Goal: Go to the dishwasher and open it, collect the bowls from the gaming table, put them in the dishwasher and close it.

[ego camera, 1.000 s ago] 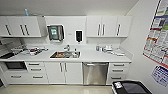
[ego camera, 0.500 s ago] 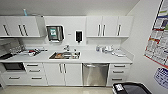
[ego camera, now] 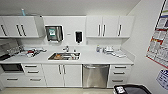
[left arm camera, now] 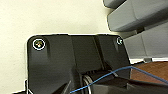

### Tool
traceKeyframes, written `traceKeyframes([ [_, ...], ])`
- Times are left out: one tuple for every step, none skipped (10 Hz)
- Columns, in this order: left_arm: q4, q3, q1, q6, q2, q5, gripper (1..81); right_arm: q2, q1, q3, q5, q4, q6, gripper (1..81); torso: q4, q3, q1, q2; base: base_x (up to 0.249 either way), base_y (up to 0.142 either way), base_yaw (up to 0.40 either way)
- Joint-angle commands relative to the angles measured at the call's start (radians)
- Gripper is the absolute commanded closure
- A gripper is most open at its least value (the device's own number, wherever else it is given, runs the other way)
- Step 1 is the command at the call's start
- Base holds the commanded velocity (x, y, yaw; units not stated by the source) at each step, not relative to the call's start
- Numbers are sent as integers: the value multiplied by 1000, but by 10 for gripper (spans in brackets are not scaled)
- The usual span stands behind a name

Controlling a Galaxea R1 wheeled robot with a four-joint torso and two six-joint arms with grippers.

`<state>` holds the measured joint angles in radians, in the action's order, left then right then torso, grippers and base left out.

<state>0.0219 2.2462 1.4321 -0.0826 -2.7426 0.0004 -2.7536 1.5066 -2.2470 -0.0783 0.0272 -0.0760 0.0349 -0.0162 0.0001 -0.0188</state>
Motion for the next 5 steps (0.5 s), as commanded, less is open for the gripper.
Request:
traceKeyframes([
  [-14, -16, -61, -8, 18, 50, 10, 16, -54, 29, 49, -1, 2, 10, 0, 0, 0, 0, 77, 0, 0],
  [-16, -17, -61, -8, 18, 50, 10, 16, -55, 29, 49, -1, 2, 10, 0, 0, 0, 0, 72, 0, 0],
  [-16, -17, -62, -8, 18, 50, 10, 16, -54, 29, 49, -1, 2, 10, 0, 0, 0, 0, 63, 0, 0],
  [-16, -17, -62, -9, 18, 50, 10, 16, -55, 29, 49, -1, 2, 10, 0, 0, 0, 0, 0, 0, 0],
  [-16, -17, -63, -8, 18, 50, 10, 16, -55, 29, 49, -1, 2, 10, 0, 0, 1, 1, 0, 0, 0],
])
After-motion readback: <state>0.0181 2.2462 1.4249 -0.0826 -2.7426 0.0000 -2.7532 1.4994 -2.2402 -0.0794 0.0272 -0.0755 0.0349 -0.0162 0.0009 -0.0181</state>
